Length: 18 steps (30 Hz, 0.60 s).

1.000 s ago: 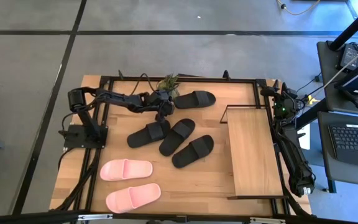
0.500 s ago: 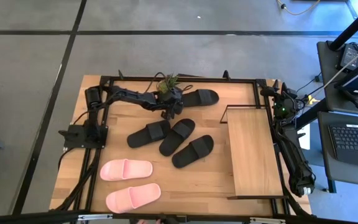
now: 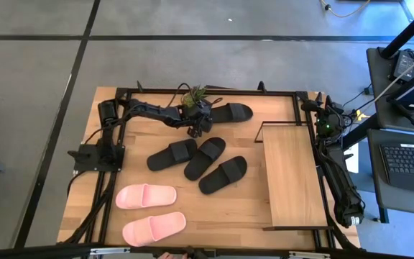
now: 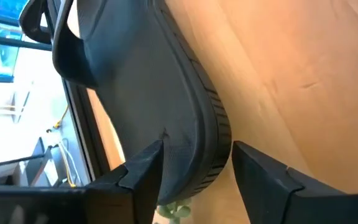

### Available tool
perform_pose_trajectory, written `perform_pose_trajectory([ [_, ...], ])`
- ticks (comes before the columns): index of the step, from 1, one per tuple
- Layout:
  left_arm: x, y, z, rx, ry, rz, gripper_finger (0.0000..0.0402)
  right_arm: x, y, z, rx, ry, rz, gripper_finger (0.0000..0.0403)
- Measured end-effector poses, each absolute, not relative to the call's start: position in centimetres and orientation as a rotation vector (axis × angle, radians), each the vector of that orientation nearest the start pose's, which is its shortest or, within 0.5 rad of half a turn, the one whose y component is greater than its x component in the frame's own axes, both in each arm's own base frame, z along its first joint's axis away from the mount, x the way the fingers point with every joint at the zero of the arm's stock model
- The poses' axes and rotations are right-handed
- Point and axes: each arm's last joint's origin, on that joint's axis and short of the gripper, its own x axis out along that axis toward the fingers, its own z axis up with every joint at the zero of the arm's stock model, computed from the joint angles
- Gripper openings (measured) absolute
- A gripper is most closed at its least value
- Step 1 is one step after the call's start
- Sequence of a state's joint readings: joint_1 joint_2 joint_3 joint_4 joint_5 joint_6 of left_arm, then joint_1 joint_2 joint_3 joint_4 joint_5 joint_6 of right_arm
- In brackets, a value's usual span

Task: Pick and place slides into the shelf
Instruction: Put the black slides under the shelf

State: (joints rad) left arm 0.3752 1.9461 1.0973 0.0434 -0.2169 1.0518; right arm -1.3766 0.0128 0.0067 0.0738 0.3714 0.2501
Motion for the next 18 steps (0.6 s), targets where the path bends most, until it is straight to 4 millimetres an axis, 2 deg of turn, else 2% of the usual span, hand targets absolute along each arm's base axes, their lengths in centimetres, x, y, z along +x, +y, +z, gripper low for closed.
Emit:
perform_pose_trajectory([
  [11, 36.1, 14.88, 13.59, 0.896, 1.019, 0.08, 0.0059, 0.82, -9.61, 17.18, 0.13, -0.266, -1.73, 0.0188],
  [18, 36.12, 14.8, 13.61, 0.907, 1.036, 0.102, 0.0044, 0.82, -9.61, 17.18, 0.126, -0.261, -1.731, 0.0188],
])
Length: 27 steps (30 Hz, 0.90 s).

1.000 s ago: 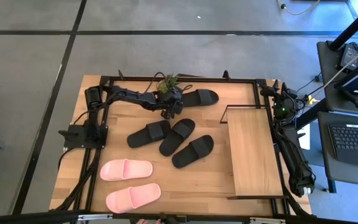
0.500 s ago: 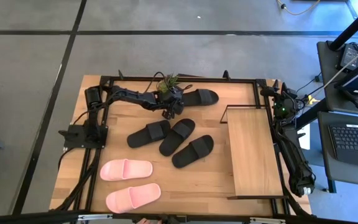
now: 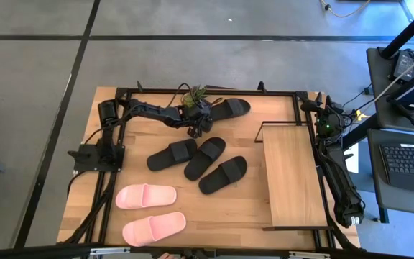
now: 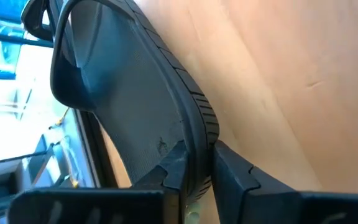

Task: Pick and place slides into the shelf
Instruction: Put the black slides under the shelf

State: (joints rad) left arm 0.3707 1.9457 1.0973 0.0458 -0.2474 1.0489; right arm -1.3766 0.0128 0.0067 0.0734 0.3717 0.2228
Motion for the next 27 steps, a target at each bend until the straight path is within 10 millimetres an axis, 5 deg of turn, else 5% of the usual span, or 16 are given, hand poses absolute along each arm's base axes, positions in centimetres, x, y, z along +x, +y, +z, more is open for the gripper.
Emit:
perform_pose_trajectory([
  [10, 36.3, 13.9, 16.2, 0.909, 0.981, 0.219, 0.0038, 0.8, -9.6, 17.2, 0.126, -0.262, -1.731, 0.0188],
  [20, 35.0, 12.9, 22.9, 0.941, 0.801, 0.283, 0.0037, 0.8, -9.6, 17.2, 0.132, -0.269, -1.73, 0.0188],
  [27, 36.4, 12.2, 28.0, 0.947, 0.785, 0.174, 0.0036, 0.8, -9.6, 17.2, 0.135, -0.273, -1.73, 0.0188],
])
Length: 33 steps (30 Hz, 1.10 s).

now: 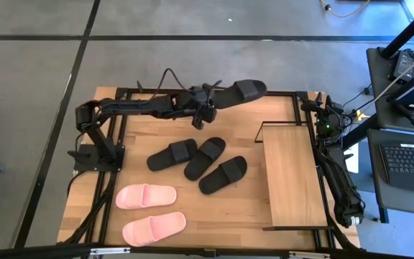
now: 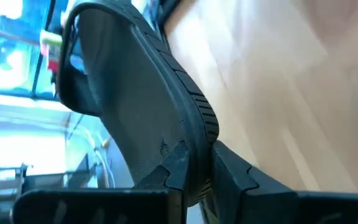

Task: Pick and place slides into the shelf
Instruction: Put the black slides under the shelf

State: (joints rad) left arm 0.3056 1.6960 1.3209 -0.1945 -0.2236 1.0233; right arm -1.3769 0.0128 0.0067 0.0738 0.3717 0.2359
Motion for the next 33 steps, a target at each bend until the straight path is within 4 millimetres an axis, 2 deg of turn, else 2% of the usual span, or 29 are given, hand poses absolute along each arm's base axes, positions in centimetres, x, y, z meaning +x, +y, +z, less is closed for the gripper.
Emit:
perform_pose_trajectory([
  [6, 37.5, 11.2, 32.6, 0.974, 0.683, 0.179, 0.0036, 0.8, -9.6, 17.2, 0.148, -0.289, -1.727, 0.0188],
  [10, 37.8, 10.3, 34.8, 1.007, 0.646, 0.184, 0.0036, 0.8, -9.6, 17.2, 0.15, -0.292, -1.727, 0.0188],
  [22, 38.7, 8.3, 34.7, 1.027, 0.667, 0.145, 0.0036, 0.8, -9.6, 17.2, 0.148, -0.288, -1.726, 0.0188],
  [28, 38.1, 7.6, 33.6, 1.004, 0.824, 0.148, 0.0036, 0.8, -9.6, 17.2, 0.148, -0.288, -1.726, 0.0188],
  [33, 37.5, 6.2, 32.5, 0.936, 0.918, 0.059, 0.0034, 0.8, -9.6, 17.2, 0.146, -0.286, -1.727, 0.0188],
])
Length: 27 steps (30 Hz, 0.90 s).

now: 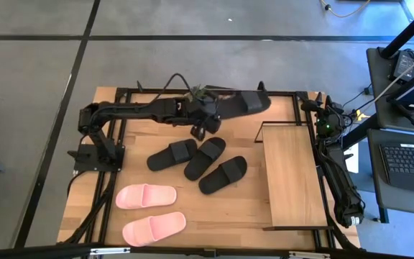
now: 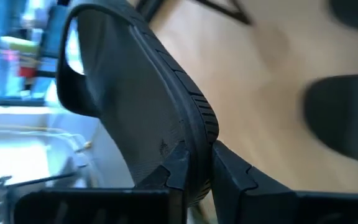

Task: Pick and place slides into the shelf
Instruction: Put the black slides under the shelf

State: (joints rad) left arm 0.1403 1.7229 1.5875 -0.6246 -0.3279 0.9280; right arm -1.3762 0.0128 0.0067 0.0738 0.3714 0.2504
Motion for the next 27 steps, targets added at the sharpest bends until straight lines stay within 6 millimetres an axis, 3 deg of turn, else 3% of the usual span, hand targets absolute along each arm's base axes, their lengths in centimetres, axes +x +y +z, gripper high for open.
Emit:
perform_pose_trajectory([
  [8, 36.3, 3.7, 31.2, 0.944, 1.067, -0.131, 0.0028, 0.8, -9.6, 17.2, 0.148, -0.288, -1.726, 0.0188],
  [16, 35.3, 2.6, 30.9, 0.929, 1.128, -0.24, 0.0027, 0.8, -9.6, 17.2, 0.156, -0.297, -1.725, 0.0188],
  [27, 34.9, 1.5, 31.1, 0.873, 1.046, -0.439, 0.0026, 0.8, -9.6, 17.2, 0.171, -0.315, -1.722, 0.0188],
])
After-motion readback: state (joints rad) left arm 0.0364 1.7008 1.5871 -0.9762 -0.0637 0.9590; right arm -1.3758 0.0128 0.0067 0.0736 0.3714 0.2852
